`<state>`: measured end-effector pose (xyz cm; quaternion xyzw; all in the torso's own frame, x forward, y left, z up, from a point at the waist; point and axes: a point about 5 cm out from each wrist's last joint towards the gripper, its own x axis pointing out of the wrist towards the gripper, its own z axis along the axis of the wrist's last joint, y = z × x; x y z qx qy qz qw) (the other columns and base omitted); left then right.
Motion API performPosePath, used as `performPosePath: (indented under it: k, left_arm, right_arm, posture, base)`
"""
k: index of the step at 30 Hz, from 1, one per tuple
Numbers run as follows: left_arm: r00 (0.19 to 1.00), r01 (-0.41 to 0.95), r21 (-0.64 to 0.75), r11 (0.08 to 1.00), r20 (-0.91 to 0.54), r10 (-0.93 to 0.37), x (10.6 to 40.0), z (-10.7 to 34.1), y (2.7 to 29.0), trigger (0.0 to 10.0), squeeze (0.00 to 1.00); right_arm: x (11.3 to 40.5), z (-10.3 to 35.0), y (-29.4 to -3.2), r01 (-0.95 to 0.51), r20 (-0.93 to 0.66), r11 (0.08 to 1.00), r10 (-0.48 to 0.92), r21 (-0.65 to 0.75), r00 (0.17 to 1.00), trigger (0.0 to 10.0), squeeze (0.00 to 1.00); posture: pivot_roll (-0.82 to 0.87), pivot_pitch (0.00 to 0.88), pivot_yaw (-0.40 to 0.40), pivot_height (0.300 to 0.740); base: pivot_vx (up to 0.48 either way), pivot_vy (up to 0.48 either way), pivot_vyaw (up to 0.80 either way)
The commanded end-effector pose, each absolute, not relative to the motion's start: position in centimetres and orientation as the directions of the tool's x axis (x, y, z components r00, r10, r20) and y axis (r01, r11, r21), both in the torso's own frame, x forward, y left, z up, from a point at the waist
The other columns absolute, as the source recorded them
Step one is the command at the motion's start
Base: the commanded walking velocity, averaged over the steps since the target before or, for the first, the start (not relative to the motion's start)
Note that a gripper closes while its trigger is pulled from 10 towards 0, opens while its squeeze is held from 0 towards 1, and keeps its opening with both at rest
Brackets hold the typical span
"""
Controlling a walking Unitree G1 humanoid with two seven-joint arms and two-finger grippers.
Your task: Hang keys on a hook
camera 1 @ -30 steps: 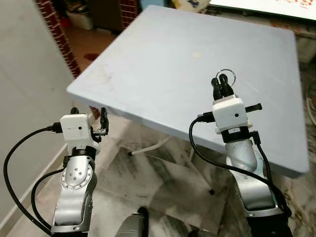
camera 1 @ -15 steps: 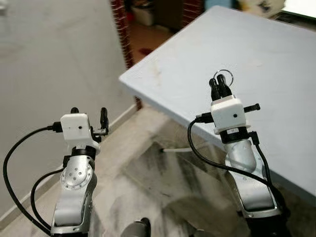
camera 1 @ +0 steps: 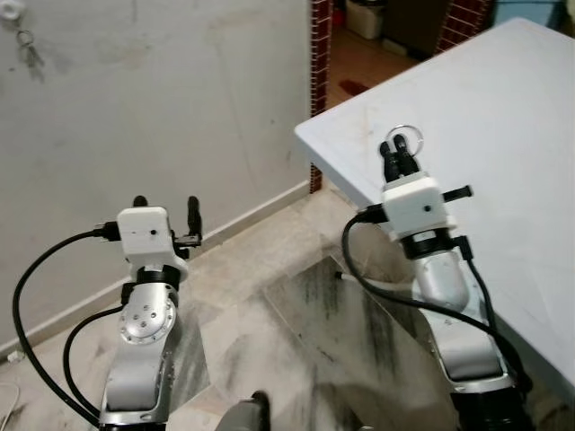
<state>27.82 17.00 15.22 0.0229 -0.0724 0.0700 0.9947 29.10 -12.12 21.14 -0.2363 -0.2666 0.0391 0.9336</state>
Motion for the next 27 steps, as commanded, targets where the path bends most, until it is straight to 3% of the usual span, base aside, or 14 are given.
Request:
performPosePath:
  k: [1,20,23,25,27]
  left_arm:
    - [0.975,-0.175,0.042,0.984,0.147,0.167,27.6,15.2,17.5,10.0,0.00]
    - [0.976,-0.171,0.037,0.985,0.143,0.164,27.8,15.1,17.2,10.0,0.00]
    - [0.977,-0.168,0.033,0.985,0.137,0.162,27.8,15.0,17.3,10.0,0.00]
    - [0.981,-0.147,0.024,0.989,0.134,0.143,27.9,14.9,17.1,10.0,0.00]
    - [0.993,-0.008,-0.027,1.000,0.114,0.011,28.1,14.9,15.6,10.0,0.00]
  right_arm:
    - [29.0,21.4,-11.6,0.029,0.486,0.885,0.227,-0.464,0.844,10.0,0.00]
    - [29.1,21.7,-11.5,0.026,0.492,0.888,0.230,-0.459,0.839,10.0,0.00]
    - [29.1,21.9,-11.5,0.033,0.506,0.894,0.222,-0.447,0.833,10.0,0.00]
    - [29.1,22.1,-11.5,0.038,0.514,0.898,0.215,-0.438,0.830,10.0,0.00]
    - [29.2,22.3,-11.7,0.041,0.524,0.907,0.204,-0.420,0.827,10.0,0.00]
  posture:
    - [-0.03,0.174,0.053,0.740]
    - [-0.03,0.171,0.052,0.740]
    - [-0.03,0.172,0.053,0.740]
    - [-0.03,0.171,0.053,0.740]
    - [-0.03,0.167,0.048,0.740]
  base:
    - [0.000,0.000,0.80]
    - [0.000,0.000,0.80]
    - [0.000,0.000,0.00]
    - [0.000,0.000,0.00]
    - [0.000,0.000,0.00]
